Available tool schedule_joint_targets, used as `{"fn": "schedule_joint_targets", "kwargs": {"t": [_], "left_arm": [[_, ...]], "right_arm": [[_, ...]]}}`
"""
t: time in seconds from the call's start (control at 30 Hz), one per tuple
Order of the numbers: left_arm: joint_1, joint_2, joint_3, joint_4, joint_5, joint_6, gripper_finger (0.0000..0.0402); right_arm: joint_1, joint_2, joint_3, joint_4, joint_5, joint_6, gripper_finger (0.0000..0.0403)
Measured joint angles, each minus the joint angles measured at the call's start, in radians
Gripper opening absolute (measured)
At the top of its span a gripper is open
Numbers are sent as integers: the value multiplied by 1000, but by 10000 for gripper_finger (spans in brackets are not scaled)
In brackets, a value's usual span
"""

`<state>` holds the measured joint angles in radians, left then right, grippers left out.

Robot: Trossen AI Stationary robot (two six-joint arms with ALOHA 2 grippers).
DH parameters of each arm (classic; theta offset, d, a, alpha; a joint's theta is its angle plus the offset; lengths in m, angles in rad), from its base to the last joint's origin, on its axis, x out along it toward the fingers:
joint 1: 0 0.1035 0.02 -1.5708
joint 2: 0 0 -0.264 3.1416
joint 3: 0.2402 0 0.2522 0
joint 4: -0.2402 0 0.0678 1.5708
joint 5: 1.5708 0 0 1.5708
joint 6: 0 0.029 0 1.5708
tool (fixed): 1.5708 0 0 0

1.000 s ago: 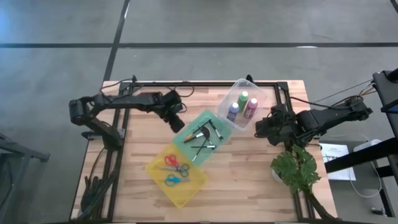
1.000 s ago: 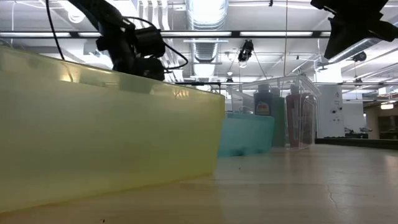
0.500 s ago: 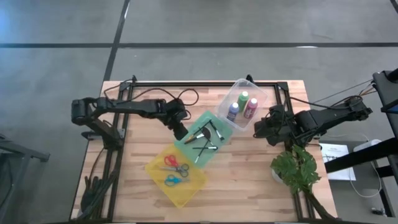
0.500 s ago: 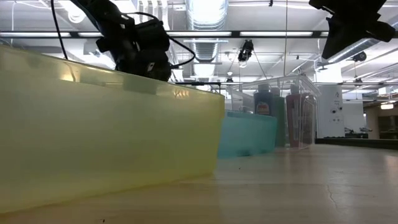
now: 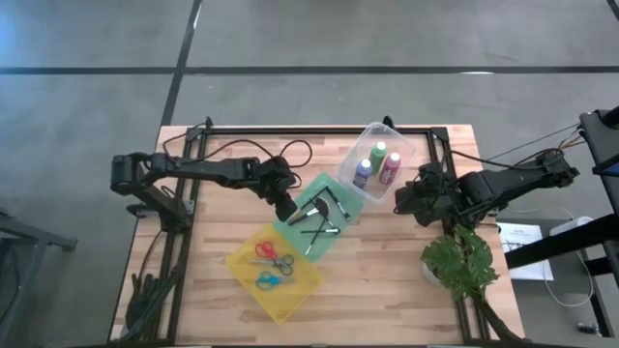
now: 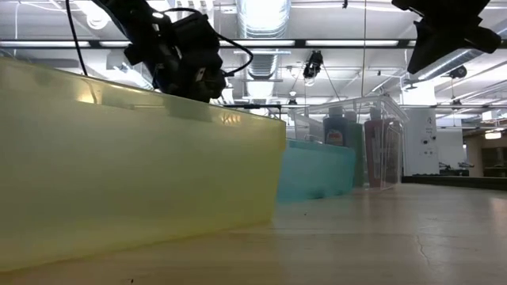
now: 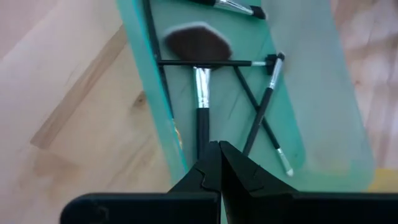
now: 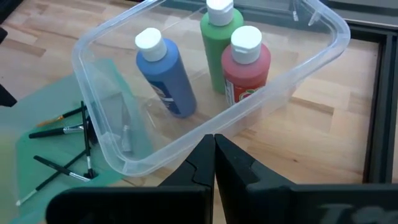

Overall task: Pick & Place Paint Supplies
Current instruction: Adjust the bins

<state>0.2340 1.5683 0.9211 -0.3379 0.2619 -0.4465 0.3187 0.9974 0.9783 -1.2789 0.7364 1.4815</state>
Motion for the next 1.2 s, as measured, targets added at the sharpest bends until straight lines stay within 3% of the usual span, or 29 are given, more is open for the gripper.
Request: {"fn": "schedule_joint_targets", "kwargs": {"t": [0.47, 0.67, 1.2], "left_arm": [[43, 18, -8, -17, -90, 0, 0], [34, 100, -5, -5, -83, 0, 0], [33, 105, -3, 131, -6, -31, 0]], "right_arm": [[0, 0, 0, 36, 0, -16, 8], [0, 0, 0, 36, -1, -27, 8], [6, 0, -4, 29, -2, -27, 8]]}}
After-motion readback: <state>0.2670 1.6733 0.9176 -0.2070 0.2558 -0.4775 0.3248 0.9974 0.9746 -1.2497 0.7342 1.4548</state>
